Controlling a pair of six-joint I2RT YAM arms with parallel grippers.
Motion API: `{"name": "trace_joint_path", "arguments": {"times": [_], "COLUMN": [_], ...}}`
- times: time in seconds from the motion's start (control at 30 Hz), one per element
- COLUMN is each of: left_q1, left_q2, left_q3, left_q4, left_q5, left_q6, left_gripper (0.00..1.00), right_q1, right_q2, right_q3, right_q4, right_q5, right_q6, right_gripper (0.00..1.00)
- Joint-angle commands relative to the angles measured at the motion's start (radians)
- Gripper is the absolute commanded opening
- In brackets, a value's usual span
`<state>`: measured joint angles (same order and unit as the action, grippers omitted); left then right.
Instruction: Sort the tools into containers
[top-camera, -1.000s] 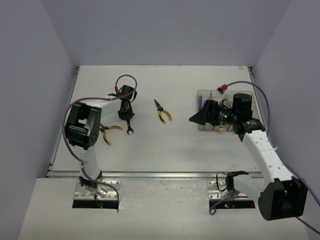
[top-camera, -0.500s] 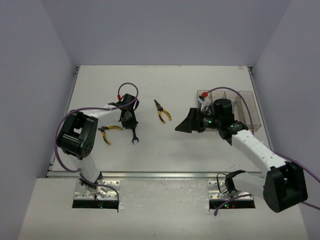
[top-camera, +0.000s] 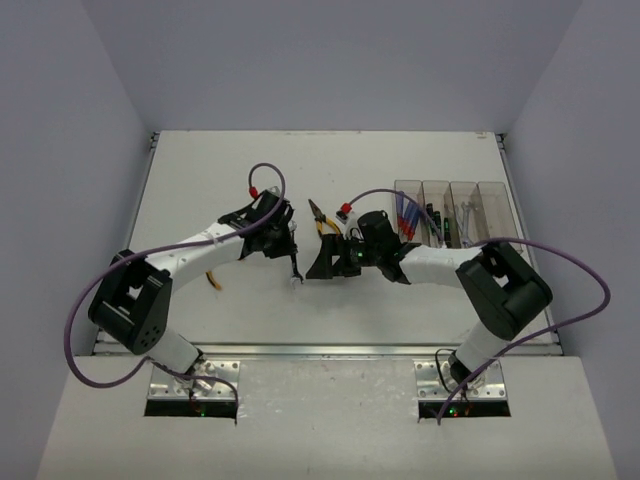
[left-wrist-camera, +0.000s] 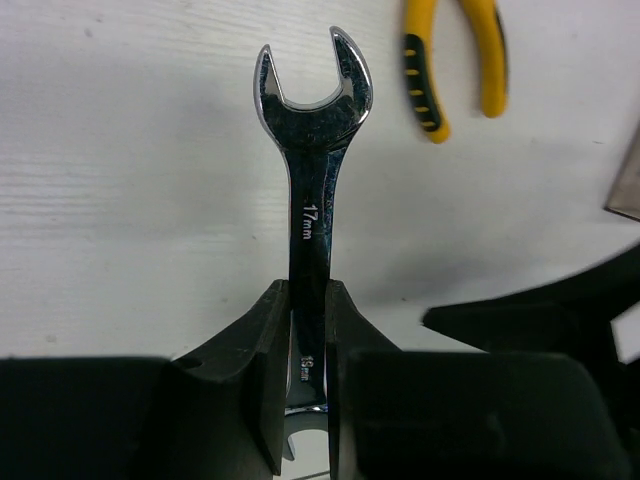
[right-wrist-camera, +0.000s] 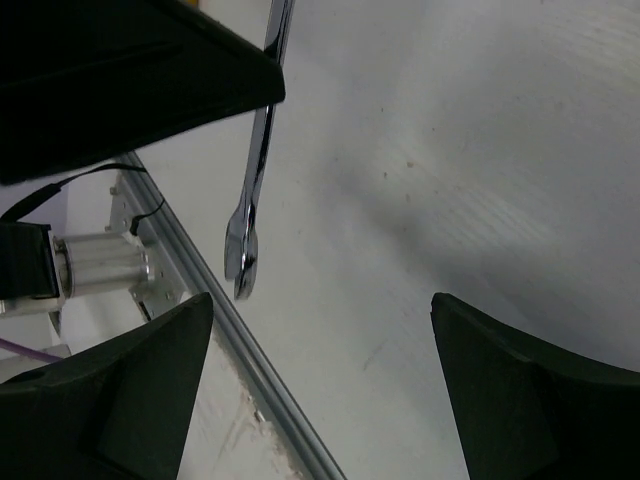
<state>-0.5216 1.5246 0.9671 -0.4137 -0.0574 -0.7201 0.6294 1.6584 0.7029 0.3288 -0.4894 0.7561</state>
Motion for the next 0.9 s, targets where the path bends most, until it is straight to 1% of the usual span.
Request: {"name": "trace_joint_path", "arguments": {"times": [0.0, 0.03, 0.07, 0.13, 0.17, 0.2, 0.23, 0.27, 0.3, 0.37, 0.4, 0.43, 0.47, 0.5, 0.53, 0.57, 0.6, 0.63, 0.7, 0.73, 0.77, 0.8, 0.87], "left_q1": [-0.049, -0.051, -0.062, -0.075, -0.082, -0.089, -0.103, -0.114, -0.118, -0.123, -0.123, -0.123, -0.123, -0.123, -0.123, -0.122, -0.121, -0.119, -0.11, -0.108, -0.105, -0.104, -0.103], "left_q2": [-0.089, -0.096, -0.105, -0.113, -0.116, -0.121, -0.126, -0.132, -0.137, -0.15, -0.15, -0.164, -0.178, -0.192, -0.206, -0.222, -0.245, -0.287, -0.327, -0.362, -0.389, -0.41, -0.474], "left_q3": [-0.017, -0.018, -0.021, -0.025, -0.025, -0.025, -0.023, -0.021, -0.019, -0.018, -0.015, 0.0, 0.017, 0.035, 0.054, 0.084, 0.101, 0.124, 0.155, 0.165, 0.165, 0.162, 0.128], "left_q4": [0.079, 0.079, 0.086, 0.095, 0.101, 0.105, 0.106, 0.107, 0.107, 0.107, 0.107, 0.087, 0.058, 0.028, -0.009, -0.069, -0.105, -0.154, -0.249, -0.275, -0.309, -0.322, -0.353], "left_q5": [-0.001, -0.005, -0.004, -0.004, 0.005, 0.009, 0.008, 0.006, 0.006, 0.001, 0.001, -0.016, -0.061, -0.102, -0.123, -0.194, -0.244, -0.308, -0.418, -0.449, -0.492, -0.521, -0.549], "left_q6": [-0.101, -0.113, -0.127, -0.142, -0.146, -0.154, -0.159, -0.164, -0.169, -0.173, -0.173, -0.168, -0.167, -0.166, -0.165, -0.163, -0.156, -0.144, -0.118, -0.084, -0.053, -0.029, 0.041], "left_gripper": [0.0, 0.0, 0.0, 0.0, 0.0, 0.0, 0.0, 0.0, 0.0, 0.0, 0.0, 0.25, 0.54, 0.79, 0.89, 0.97, 1.0, 1.0, 1.0, 1.0, 1.0, 1.0, 1.0], "right_q1": [0.039, 0.045, 0.054, 0.066, 0.069, 0.075, 0.076, 0.077, 0.079, 0.079, 0.079, 0.078, 0.076, 0.072, 0.066, 0.056, 0.038, 0.001, -0.053, -0.107, -0.155, -0.194, -0.324], "right_q2": [0.029, 0.03, 0.041, 0.051, 0.054, 0.062, 0.067, 0.071, 0.073, 0.066, 0.066, 0.048, 0.023, -0.003, -0.033, -0.08, -0.114, -0.161, -0.25, -0.289, -0.313, -0.334, -0.355], "right_q3": [0.052, 0.052, 0.061, 0.067, 0.074, 0.084, 0.087, 0.089, 0.088, 0.083, 0.083, 0.072, 0.057, 0.046, 0.043, 0.033, 0.026, 0.021, 0.045, 0.064, 0.104, 0.138, 0.208], "right_q4": [0.217, 0.22, 0.242, 0.262, 0.267, 0.27, 0.282, 0.291, 0.295, 0.294, 0.285, 0.26, 0.226, 0.191, 0.149, 0.084, 0.036, -0.041, -0.265, -0.357, -0.499, -0.554, -0.732], "right_q5": [0.047, 0.048, 0.046, 0.054, 0.06, 0.061, 0.061, 0.061, 0.061, 0.067, 0.068, 0.097, 0.125, 0.144, 0.153, 0.181, 0.195, 0.216, 0.291, 0.326, 0.385, 0.408, 0.564], "right_q6": [0.065, 0.073, 0.083, 0.086, 0.086, 0.087, 0.089, 0.092, 0.094, 0.091, 0.091, 0.078, 0.053, 0.033, 0.025, 0.001, -0.014, -0.038, -0.13, -0.17, -0.244, -0.307, -0.42], "right_gripper": [0.84, 0.84, 0.8, 0.75, 0.72, 0.66, 0.56, 0.42, 0.26, 0.01, 0.0, 0.0, 0.0, 0.0, 0.0, 0.0, 0.0, 0.0, 0.0, 0.0, 0.0, 0.0, 0.0]}}
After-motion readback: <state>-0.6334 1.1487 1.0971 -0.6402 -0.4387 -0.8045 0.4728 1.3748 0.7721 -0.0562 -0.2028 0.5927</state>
